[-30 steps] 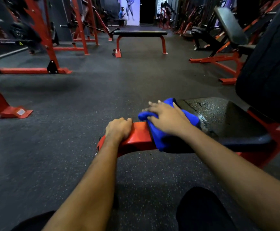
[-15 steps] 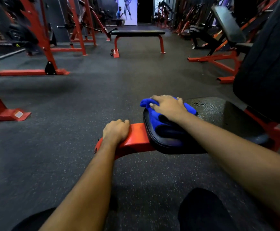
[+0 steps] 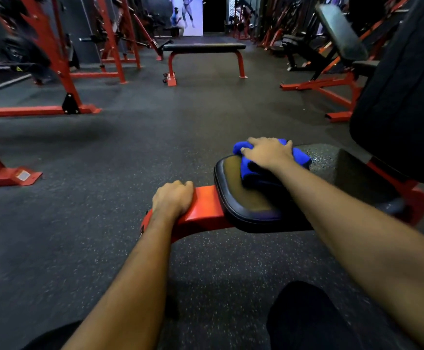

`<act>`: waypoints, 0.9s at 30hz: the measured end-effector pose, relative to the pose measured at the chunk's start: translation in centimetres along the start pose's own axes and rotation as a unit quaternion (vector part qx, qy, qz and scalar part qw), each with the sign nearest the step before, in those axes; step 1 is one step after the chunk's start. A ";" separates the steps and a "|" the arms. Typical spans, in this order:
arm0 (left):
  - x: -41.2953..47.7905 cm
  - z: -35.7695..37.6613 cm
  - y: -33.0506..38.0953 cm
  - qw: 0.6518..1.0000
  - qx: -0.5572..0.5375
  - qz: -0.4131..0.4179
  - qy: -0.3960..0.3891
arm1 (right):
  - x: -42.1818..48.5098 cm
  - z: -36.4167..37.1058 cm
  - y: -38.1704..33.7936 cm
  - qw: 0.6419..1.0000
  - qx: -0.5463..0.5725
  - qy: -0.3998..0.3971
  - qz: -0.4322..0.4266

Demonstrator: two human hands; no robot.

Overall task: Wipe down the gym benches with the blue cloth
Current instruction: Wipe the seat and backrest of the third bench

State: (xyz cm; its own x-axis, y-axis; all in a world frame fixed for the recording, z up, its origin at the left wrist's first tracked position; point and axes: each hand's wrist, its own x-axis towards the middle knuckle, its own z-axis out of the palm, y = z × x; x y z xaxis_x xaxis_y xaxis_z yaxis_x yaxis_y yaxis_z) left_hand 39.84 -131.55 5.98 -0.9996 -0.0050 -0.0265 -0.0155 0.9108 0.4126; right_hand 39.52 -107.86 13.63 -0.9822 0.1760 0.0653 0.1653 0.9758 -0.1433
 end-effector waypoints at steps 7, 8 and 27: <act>0.4 0.3 -0.5 0.999 0.035 0.031 -0.006 | 0.2 -0.7 1.3 0.999 0.029 0.008 0.020; 0.5 0.4 -0.5 0.999 0.036 0.033 -0.005 | 0.1 -0.4 0.9 1.000 0.011 0.017 0.013; -0.2 0.7 0.0 1.000 0.011 0.000 0.004 | 1.5 -0.9 5.2 0.996 0.070 -0.026 -0.056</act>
State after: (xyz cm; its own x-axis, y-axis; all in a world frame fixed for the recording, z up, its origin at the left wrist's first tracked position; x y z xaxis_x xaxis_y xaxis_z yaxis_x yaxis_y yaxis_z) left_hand 40.10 -131.28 5.38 -0.9998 -0.0088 -0.0199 -0.0159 0.9200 0.3916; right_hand 38.96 -102.42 13.86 -0.9977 0.0564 0.0380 0.0439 0.9606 -0.2744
